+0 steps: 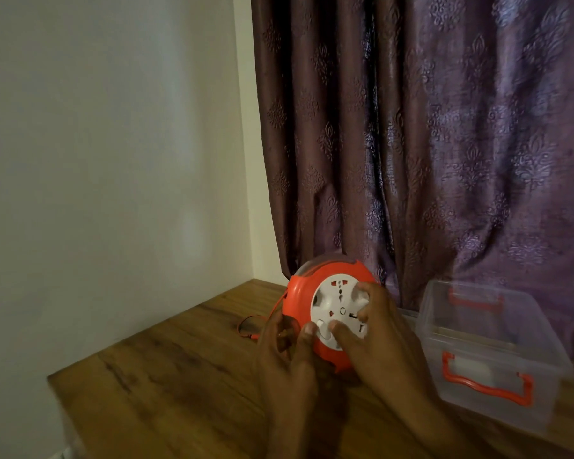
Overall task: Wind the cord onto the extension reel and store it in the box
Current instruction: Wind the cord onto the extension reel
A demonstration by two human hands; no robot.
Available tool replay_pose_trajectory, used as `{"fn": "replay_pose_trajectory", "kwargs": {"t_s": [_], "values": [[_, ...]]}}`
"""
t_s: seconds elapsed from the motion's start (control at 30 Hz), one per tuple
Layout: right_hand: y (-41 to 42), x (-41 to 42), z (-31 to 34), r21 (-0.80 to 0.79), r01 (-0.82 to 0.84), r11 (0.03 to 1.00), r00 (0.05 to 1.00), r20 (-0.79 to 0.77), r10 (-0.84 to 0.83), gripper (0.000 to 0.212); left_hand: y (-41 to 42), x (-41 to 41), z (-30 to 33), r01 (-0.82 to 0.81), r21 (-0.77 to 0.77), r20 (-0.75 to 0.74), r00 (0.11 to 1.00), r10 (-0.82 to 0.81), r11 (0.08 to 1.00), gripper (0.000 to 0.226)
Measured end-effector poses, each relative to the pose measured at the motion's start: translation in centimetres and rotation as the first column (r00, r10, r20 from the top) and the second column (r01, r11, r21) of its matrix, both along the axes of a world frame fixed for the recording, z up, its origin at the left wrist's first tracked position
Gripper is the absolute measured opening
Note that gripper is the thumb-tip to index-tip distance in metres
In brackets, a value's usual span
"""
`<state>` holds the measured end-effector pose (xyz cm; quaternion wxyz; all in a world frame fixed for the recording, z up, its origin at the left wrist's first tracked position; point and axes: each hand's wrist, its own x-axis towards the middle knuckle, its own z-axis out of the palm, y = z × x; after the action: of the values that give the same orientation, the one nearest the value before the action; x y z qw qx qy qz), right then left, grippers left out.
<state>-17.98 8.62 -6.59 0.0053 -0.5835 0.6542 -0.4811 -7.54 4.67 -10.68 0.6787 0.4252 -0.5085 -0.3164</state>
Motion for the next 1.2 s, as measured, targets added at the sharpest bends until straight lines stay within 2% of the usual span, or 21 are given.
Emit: {"fn": "replay_pose_trajectory", "kwargs": {"t_s": [0.1,0.27,0.43,0.6,0.77,0.93,1.1,1.2], "values": [[0.4,0.3,-0.2,-0.024,-0.020,1.000,0.953,-0.304,0.012,0.060,-0.2,0.4,-0.1,-0.033,-0.011,-0.008,0.999,0.033,0.999,0.051],[-0.1,0.2,-0.6,0.079,-0.023,0.997,0.873,-0.484,0.059,0.055,-0.2,0.5,0.0,-0.038,-0.011,-0.020,0.999,0.038,0.999,0.059],[-1.1,-0.8,-1.0,0.129,0.005,0.992,0.845,-0.530,0.064,0.058,0.1,0.6,0.2,-0.029,-0.013,-0.038,0.999,0.029,0.999,0.068],[-1.4,-1.2,-1.4,0.077,-0.007,0.997,0.845,-0.532,0.047,0.061,0.2,0.7,0.2,-0.007,-0.005,-0.062,0.998,0.007,1.000,0.060],[-0.8,-1.3,-1.3,-0.043,-0.023,0.999,0.855,-0.519,-0.002,0.068,0.3,0.7,0.1,0.001,-0.011,-0.062,0.998,-0.002,1.000,0.052],[-0.6,-1.4,-1.2,-0.054,0.009,0.998,0.884,-0.466,-0.034,0.066,0.3,0.6,0.1,0.007,-0.013,-0.035,0.999,-0.008,1.000,0.061],[-0.6,-1.2,-1.2,-0.038,0.042,0.998,0.914,-0.403,-0.054,0.067,0.6,0.5,0.2,0.006,-0.014,-0.031,1.000,-0.006,1.000,0.056],[-0.5,-1.2,-1.1,-0.027,0.046,0.999,0.930,-0.363,-0.053,0.068,0.5,0.5,0.2,0.011,-0.017,-0.015,1.000,-0.011,1.000,0.045]]}}
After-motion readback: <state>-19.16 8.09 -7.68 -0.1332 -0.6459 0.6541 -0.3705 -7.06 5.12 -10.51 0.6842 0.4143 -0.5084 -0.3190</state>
